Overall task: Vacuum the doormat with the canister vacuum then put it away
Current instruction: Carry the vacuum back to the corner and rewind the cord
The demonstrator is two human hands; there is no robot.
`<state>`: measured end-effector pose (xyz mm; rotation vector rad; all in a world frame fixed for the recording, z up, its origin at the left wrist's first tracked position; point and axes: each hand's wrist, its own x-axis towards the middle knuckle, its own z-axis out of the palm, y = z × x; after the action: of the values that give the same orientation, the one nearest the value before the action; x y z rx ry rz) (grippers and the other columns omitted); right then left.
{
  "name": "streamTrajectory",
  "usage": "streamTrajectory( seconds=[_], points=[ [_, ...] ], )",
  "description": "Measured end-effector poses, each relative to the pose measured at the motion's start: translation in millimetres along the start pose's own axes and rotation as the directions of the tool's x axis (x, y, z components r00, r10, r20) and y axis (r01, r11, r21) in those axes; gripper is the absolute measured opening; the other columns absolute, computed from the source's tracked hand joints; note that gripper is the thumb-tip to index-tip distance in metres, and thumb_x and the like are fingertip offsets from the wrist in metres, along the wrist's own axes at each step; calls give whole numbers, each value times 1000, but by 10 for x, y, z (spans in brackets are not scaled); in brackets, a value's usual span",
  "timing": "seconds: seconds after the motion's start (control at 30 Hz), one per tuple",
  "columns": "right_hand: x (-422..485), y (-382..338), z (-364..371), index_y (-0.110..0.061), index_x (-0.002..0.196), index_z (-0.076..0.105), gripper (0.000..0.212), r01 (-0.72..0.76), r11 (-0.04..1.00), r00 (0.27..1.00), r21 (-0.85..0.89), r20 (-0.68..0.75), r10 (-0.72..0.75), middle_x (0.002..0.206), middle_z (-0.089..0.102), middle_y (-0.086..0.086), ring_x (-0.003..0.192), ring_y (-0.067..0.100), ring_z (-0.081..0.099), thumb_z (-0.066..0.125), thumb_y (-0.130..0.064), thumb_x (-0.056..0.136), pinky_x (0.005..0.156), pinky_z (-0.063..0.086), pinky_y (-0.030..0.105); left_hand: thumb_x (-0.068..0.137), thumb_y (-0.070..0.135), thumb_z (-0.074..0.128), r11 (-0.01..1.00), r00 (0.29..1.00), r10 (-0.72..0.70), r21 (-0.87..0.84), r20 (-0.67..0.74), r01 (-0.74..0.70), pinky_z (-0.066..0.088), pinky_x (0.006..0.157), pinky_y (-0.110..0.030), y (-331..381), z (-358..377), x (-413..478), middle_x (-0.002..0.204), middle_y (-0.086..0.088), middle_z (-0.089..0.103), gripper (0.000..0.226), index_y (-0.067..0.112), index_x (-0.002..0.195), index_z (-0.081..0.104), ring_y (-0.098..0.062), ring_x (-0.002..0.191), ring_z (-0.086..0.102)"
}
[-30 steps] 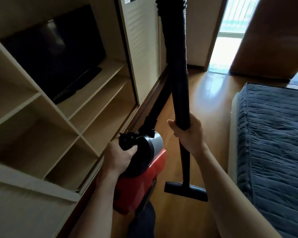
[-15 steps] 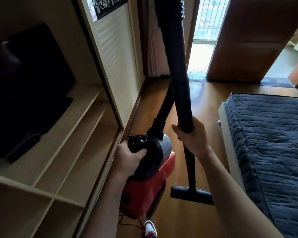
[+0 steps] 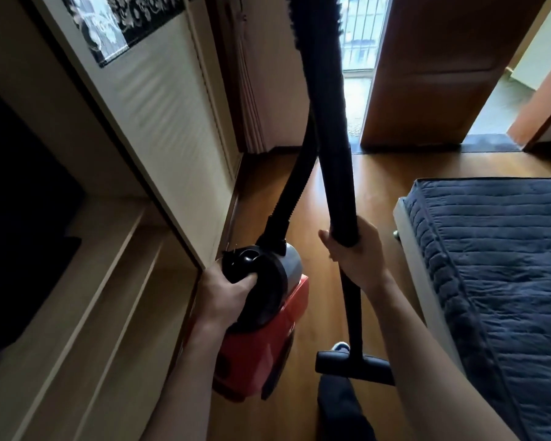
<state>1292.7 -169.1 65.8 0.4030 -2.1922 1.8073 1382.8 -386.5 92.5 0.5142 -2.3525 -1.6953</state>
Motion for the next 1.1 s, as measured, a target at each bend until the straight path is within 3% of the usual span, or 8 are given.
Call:
streamTrajectory(
  seconds=[0.07,0.2,0.33,0.43,0.57,0.7,0.93,1.1],
  points=[
    [355,210,-51,-1,81,56,28,6,1000,1000,20,12,-6,64,56,18,54,38,57,73,-23,85,48,51,56,77,4,79,1000,1000,-10,27,-1,10,51,59,-11,31,186,347,83,12,65,31,29,83,61,-2,77,63],
    [1171,617,-214,0,83,56,19,-18,999,999,32,41,16,64,57,18,54,34,59,73,-6,89,50,53,55,75,13,81,992,998,-54,117,-30,57,57,60,-35,161,617,1097,81,9,66,29,33,78,60,-20,79,68],
    [1986,985,-369,-3,81,56,24,-36,999,998,14,47,35,65,57,18,57,37,60,74,-17,87,51,53,55,76,15,80,986,995,-85,139,-53,92,50,52,-29,448,1066,1772,82,7,65,27,32,79,59,-26,77,69],
    [2513,1187,-464,-5,81,58,25,13,1000,998,-3,65,-13,67,58,16,60,36,60,71,-25,85,53,54,54,76,13,81,985,994,-83,143,-69,92,49,52,-27,687,1358,2193,79,10,64,30,33,77,58,-18,73,66],
    [3049,1388,-532,-14,80,57,17,15,1000,996,-13,90,-14,68,57,10,62,34,60,72,-18,86,57,56,50,78,15,79,984,991,-100,139,-84,111,45,47,-24,856,1636,2641,79,6,65,27,33,79,59,-21,71,65],
    [3508,1553,-575,-29,81,55,34,30,1000,996,-6,81,-29,67,57,9,59,27,59,74,-2,88,56,56,43,79,17,78,983,992,-103,146,-75,113,46,47,-23,938,1872,3072,81,7,65,26,34,80,58,-20,76,66],
    [4281,2121,-575,-11,81,58,17,10,1000,999,-22,44,-10,67,58,14,58,33,59,74,-15,86,53,55,47,78,16,80,985,991,-90,135,-96,103,45,45,-23,912,2191,3964,72,4,65,19,27,80,64,-21,63,62],
    [5037,2543,-441,-12,80,59,17,-31,999,999,-43,38,33,66,59,9,58,29,62,73,-19,86,54,57,45,77,16,80,989,995,-90,117,-51,95,55,55,-30,943,2445,4920,83,3,70,20,28,85,66,-19,77,69]
  ],
)
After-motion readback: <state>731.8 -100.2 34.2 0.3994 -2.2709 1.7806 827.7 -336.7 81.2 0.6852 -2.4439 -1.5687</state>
